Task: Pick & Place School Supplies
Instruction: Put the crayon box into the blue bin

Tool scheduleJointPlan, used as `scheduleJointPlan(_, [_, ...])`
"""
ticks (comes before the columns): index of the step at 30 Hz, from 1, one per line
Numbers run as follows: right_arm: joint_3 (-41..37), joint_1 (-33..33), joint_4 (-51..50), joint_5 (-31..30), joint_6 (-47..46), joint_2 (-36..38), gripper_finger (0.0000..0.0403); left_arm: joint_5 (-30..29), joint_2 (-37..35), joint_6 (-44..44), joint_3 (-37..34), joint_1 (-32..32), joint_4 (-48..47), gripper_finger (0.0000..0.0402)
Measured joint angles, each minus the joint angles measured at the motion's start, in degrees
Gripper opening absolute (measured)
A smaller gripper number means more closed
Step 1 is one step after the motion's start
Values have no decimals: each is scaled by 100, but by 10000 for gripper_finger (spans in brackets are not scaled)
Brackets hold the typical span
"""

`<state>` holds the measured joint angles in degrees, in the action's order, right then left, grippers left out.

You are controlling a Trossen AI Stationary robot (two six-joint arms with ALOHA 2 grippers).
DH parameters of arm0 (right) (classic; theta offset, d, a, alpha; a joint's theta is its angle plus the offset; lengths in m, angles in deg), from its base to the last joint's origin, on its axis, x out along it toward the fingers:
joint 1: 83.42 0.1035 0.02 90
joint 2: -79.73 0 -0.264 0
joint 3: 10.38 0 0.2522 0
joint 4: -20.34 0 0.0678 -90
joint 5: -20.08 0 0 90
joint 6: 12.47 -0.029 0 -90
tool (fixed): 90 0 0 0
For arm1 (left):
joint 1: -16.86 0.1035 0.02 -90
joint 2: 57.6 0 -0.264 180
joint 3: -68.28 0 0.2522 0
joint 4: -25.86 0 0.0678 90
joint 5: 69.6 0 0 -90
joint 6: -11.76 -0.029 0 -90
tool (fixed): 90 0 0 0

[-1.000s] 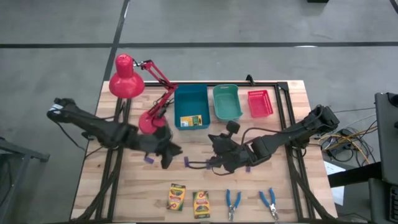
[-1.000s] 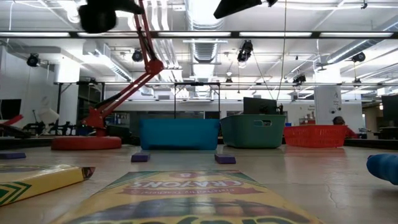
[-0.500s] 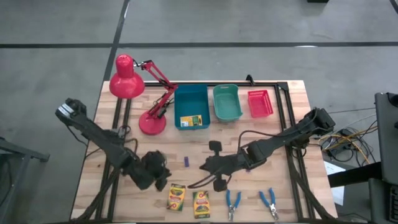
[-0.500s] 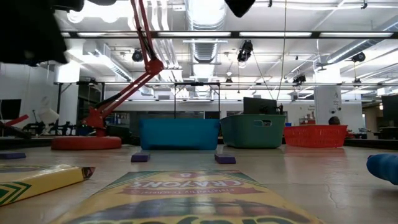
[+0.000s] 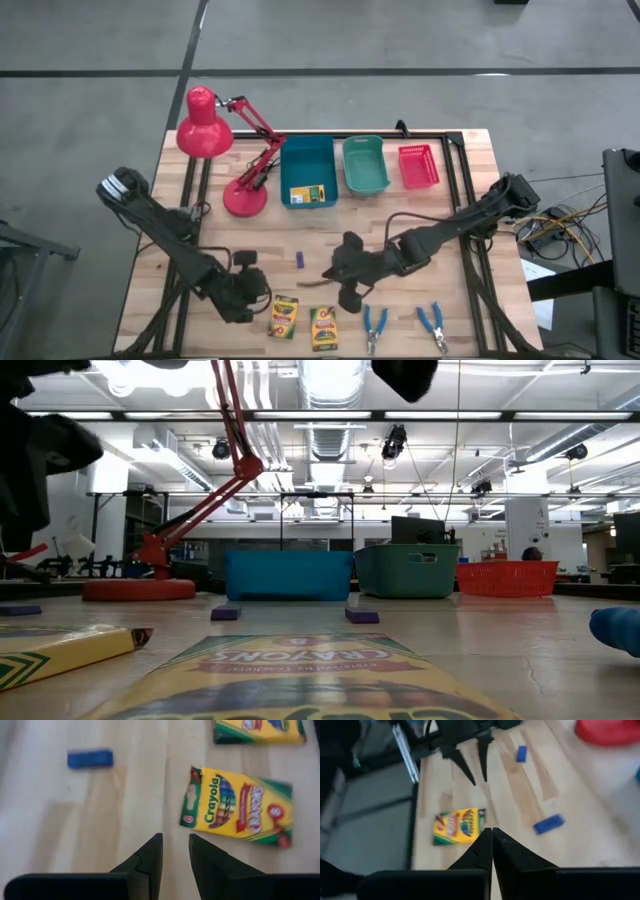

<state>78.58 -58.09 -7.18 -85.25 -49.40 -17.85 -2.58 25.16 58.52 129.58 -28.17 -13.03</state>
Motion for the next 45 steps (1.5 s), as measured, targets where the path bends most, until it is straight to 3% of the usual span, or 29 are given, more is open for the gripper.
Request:
scheduleJointPlan(4, [3, 58, 173, 13, -555, -39, 8, 565, -91, 1684, 5, 0, -6, 99])
scheduleJointPlan(9, [13, 438, 1053, -569, 793, -322, 8, 900, -149, 4321, 5, -137, 184, 99])
scheduleJointPlan(11, [13, 569, 1410, -834, 1165, -519, 8, 881, -145, 4938, -1, -193, 379, 99])
scheduleJointPlan(18, [57, 668, 2670, -902, 999, -1408, 8, 759, -138, 4893, -1, -354, 774, 99])
scheduleJointPlan(23, [443, 719, 2603, -582, 1030, -2145, 8, 235, -125, 5161, -118, -422, 816, 99])
scheduleJointPlan(27, [814, 702, 2598, -542, 1143, -2569, 8, 343, -125, 5611, -338, -451, 937, 99])
scheduleJointPlan(34, [1380, 702, 2616, -564, 1736, -3001, 8, 384, -120, 5889, -874, -468, 1936, 99])
scheduleJointPlan(45, [1545, 592, 2593, -565, 1372, -3480, 8, 554, -118, 6261, -1245, -473, 2218, 99])
